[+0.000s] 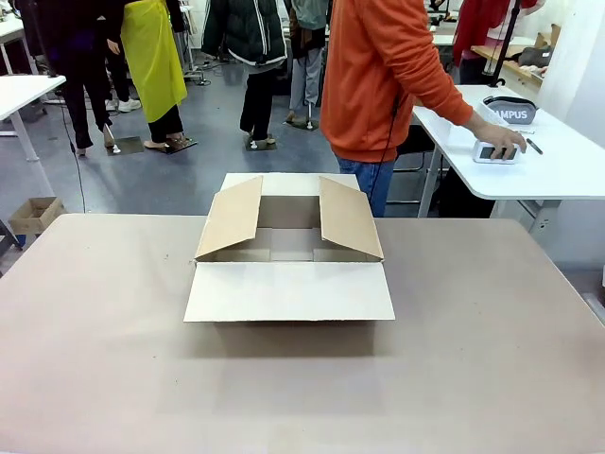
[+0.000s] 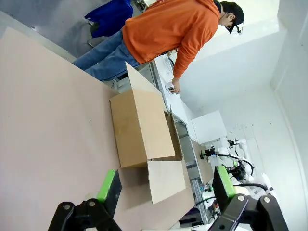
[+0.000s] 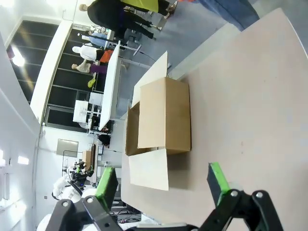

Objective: Pack the gift set into the box.
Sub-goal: Place both hands on the side flaps of the Package Box and spread them outward.

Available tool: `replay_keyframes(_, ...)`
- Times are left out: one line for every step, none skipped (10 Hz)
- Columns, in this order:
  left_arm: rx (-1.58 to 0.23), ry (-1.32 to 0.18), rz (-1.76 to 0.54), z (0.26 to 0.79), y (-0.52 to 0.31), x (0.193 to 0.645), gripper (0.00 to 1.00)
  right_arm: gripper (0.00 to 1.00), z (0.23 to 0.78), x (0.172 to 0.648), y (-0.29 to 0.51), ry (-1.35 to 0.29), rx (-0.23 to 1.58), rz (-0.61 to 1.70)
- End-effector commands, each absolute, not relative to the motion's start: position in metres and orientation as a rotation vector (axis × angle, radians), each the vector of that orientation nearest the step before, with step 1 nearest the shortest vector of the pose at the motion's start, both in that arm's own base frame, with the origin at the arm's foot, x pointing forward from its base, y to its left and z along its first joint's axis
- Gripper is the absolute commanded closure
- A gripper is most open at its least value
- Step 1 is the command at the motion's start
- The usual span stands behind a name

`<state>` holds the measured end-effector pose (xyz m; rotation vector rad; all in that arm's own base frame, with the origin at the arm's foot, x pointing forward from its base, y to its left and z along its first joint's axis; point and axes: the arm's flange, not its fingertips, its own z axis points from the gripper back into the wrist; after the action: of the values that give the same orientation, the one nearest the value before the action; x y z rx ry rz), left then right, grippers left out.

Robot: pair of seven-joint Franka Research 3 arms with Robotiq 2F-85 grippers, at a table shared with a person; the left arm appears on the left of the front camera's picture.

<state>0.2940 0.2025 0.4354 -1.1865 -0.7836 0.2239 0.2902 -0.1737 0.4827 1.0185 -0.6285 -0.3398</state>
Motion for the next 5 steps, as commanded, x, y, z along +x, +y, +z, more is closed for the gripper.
replay_keyframes(-1.192, -0.782, 0.225, 0.434, 0.202, 0.296, 0.00, 0.00, 0.482, 0.293, -0.170, -0.625, 1.020, -0.335)
replay_keyframes(-1.140, -0.715, 0.172, 0.442, 0.185, 0.302, 0.00, 0.00, 0.489, 0.304, -0.152, -0.601, 0.962, -0.317)
replay_keyframes(-1.113, -0.661, 0.105, 0.459, 0.158, 0.317, 0.00, 0.00, 0.504, 0.317, -0.119, -0.601, 0.852, -0.316)
replay_keyframes(-1.005, -0.620, 0.071, 0.481, 0.121, 0.336, 0.00, 0.00, 0.518, 0.334, -0.074, -0.602, 0.784, -0.254)
replay_keyframes(-0.930, -0.558, -0.019, 0.503, 0.079, 0.357, 0.00, 0.00, 0.524, 0.350, -0.027, -0.604, 0.734, -0.134)
